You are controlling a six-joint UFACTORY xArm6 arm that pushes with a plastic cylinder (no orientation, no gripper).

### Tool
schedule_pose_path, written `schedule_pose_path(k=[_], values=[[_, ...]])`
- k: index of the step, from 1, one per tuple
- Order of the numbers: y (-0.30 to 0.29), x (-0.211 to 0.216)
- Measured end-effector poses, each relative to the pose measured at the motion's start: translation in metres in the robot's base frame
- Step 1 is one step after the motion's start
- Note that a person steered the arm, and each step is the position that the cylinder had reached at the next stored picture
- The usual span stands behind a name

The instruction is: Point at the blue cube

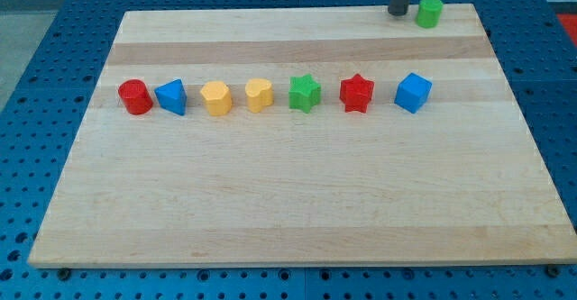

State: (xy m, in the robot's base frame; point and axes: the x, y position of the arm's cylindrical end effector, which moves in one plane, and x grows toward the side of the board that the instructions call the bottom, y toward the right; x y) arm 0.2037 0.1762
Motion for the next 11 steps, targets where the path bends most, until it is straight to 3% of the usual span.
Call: schedule_pose_path(k=[1,5,7,11], values=[[0.022,0.0],[0.019,0.013],[0.016,0.087],[0.018,0.162]])
